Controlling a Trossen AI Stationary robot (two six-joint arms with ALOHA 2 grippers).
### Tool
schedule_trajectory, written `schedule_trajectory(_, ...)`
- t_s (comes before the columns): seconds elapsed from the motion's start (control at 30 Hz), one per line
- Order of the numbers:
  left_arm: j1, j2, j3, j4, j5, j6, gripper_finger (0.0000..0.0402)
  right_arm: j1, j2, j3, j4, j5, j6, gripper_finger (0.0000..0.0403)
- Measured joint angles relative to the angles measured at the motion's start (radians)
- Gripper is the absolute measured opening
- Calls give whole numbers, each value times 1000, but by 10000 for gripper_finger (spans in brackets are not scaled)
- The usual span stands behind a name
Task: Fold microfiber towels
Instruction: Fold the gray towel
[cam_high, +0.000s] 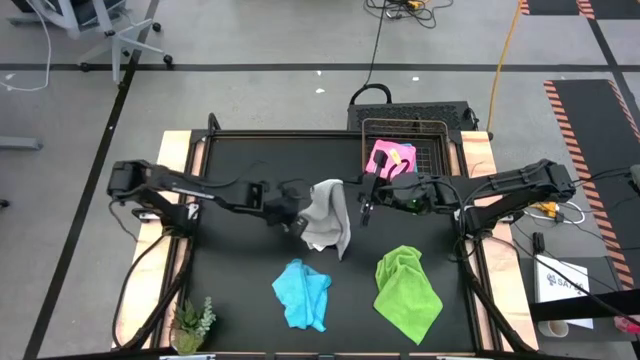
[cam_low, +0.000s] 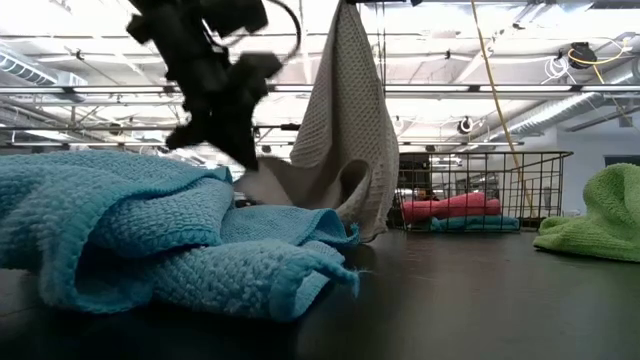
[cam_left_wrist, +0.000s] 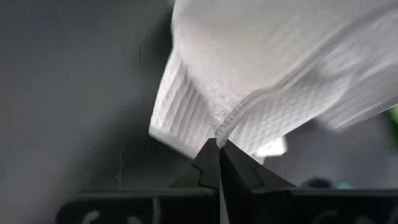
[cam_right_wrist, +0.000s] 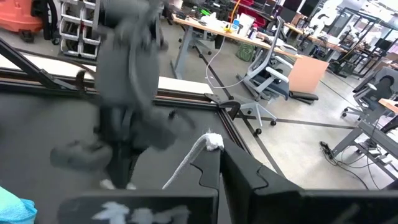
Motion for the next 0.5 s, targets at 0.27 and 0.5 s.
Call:
schedule_trajectory(0.27,0,-271,0,-115,-143,-1,1,0,0,0,-6,-41,-2,0)
schedule_trajectory(0.5,0,-527,0,-150,-174,31,1,-13,0,0,-16,-271,-1,0)
